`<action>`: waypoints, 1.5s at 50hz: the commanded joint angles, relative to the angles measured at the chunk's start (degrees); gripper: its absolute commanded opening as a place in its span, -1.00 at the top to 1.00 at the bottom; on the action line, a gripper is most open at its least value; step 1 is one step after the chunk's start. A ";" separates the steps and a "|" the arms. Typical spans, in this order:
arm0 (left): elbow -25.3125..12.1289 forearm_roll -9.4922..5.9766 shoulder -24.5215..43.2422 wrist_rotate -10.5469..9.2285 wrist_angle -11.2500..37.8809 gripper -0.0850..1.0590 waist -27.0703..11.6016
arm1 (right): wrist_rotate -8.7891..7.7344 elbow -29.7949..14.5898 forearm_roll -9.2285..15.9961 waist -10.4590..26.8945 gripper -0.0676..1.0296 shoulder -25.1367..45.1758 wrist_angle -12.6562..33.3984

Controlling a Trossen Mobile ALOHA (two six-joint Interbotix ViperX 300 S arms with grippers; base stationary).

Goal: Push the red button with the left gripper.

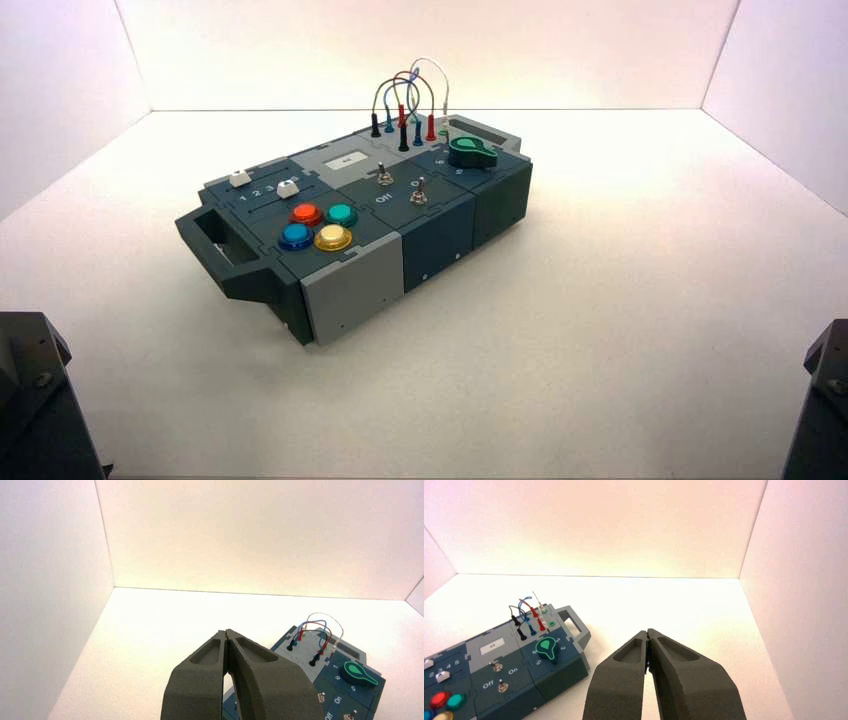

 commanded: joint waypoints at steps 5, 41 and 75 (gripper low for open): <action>-0.62 0.00 1.05 -0.09 -0.62 0.91 0.44 | 0.35 -0.70 0.09 0.79 0.92 0.97 -0.35; -3.52 -2.46 19.42 -0.18 1.41 0.91 -6.33 | 0.35 -0.79 0.09 0.79 0.92 5.63 -0.35; -13.80 -3.25 51.50 -0.70 2.29 0.91 -26.19 | 0.35 -0.97 0.44 0.79 0.92 6.77 -0.35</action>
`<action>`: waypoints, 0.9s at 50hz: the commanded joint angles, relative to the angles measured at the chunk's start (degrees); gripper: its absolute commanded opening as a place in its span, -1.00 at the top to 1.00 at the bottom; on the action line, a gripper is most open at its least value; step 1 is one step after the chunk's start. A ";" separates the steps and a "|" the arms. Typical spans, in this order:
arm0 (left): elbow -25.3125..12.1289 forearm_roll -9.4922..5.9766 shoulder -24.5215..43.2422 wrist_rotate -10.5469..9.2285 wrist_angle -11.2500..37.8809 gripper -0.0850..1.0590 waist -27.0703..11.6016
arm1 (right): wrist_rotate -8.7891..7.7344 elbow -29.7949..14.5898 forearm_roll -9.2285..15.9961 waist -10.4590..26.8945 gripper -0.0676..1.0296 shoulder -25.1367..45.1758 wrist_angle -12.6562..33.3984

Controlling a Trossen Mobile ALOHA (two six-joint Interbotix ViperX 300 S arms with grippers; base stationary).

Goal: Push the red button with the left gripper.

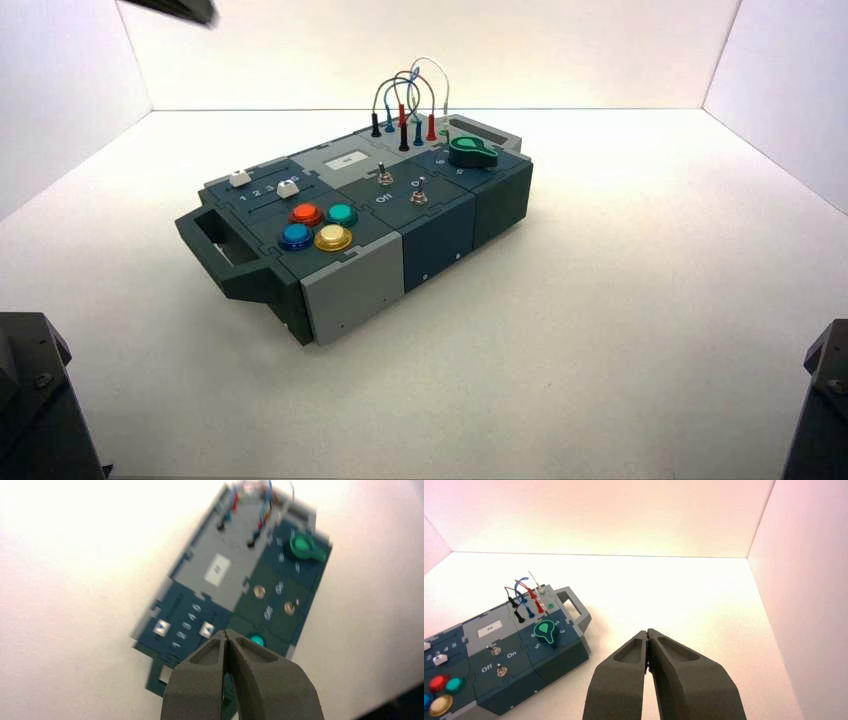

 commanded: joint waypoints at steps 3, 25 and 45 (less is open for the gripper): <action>-3.25 0.00 6.94 0.26 -0.26 0.91 -3.69 | 0.35 -1.05 0.18 0.18 0.92 1.14 -0.26; -5.27 0.18 17.93 0.70 -0.44 0.91 -6.77 | 0.35 -1.05 0.18 0.18 0.92 1.23 -0.18; -5.89 0.26 23.47 1.32 -0.79 0.91 -8.44 | 0.35 -1.05 0.18 0.18 0.92 1.23 -0.26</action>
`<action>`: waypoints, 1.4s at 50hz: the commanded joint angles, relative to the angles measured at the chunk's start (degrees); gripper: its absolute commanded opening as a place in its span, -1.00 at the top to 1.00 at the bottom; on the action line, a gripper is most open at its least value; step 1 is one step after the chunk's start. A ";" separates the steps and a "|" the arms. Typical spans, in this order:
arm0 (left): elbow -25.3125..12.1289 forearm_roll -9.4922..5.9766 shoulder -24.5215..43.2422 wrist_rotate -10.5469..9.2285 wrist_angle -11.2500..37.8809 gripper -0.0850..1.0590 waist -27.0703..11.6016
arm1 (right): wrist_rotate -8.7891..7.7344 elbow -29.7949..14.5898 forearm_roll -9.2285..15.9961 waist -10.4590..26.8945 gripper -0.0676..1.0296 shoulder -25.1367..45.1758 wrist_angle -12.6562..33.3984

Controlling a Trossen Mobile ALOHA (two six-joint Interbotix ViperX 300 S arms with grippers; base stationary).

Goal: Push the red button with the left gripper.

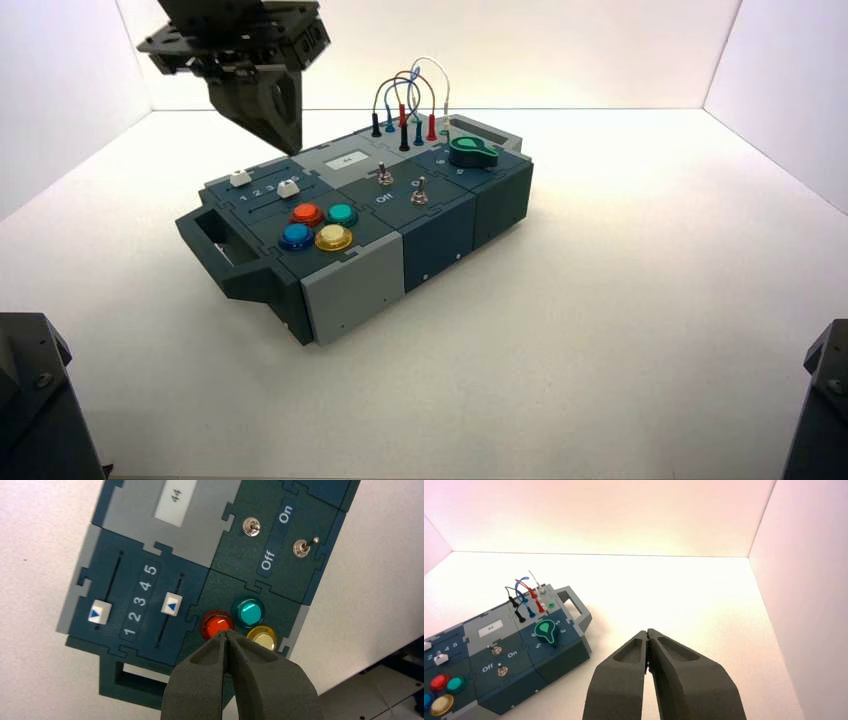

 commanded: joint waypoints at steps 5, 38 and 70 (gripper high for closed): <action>-2.20 0.26 2.11 0.44 -1.14 0.91 -1.05 | 0.35 -1.05 0.09 0.18 0.92 1.05 -0.35; -3.16 0.70 9.93 2.55 -1.49 0.91 -1.05 | 0.35 -1.05 0.09 0.09 0.92 1.05 -0.35; -3.08 0.88 13.10 3.34 -1.49 0.91 -1.05 | 0.35 -1.05 0.18 0.00 0.92 0.53 -0.35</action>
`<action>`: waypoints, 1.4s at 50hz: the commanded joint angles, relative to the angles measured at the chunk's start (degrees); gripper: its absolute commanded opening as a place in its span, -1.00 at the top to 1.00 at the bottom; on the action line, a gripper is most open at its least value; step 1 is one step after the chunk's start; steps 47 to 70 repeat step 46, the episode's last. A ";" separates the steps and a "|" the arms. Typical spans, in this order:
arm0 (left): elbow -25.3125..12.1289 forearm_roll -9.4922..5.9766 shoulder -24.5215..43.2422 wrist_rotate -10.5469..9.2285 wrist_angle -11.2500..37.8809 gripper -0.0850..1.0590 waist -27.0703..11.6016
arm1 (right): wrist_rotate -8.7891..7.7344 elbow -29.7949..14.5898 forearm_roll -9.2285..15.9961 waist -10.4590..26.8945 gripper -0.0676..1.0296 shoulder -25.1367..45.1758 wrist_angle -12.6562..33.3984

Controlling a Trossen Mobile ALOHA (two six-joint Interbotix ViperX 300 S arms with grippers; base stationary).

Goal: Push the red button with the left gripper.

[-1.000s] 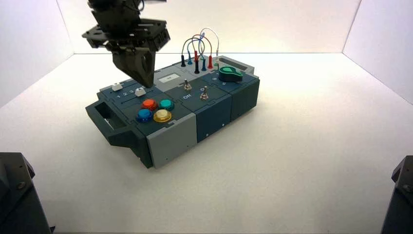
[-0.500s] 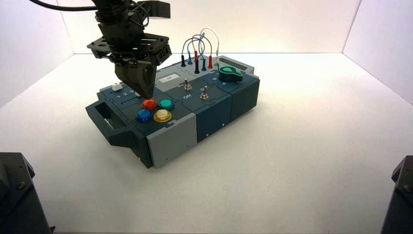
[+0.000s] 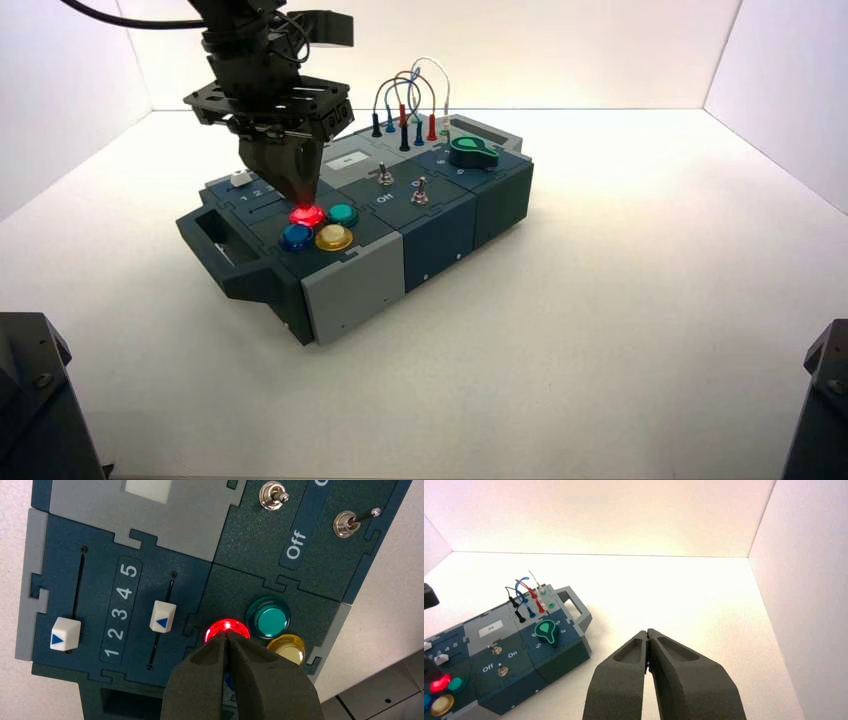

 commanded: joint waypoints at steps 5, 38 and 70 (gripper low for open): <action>-0.26 0.09 0.00 0.35 -0.09 0.91 -0.18 | 0.35 -0.97 0.18 0.09 0.92 0.62 -0.35; 0.09 -0.18 -16.88 -2.02 2.55 0.91 -0.18 | 0.35 -1.05 0.09 0.09 0.92 0.62 -0.18; -0.18 -0.09 -16.26 -2.02 2.37 0.91 -0.18 | 0.35 -1.05 0.09 0.09 0.92 0.62 -0.18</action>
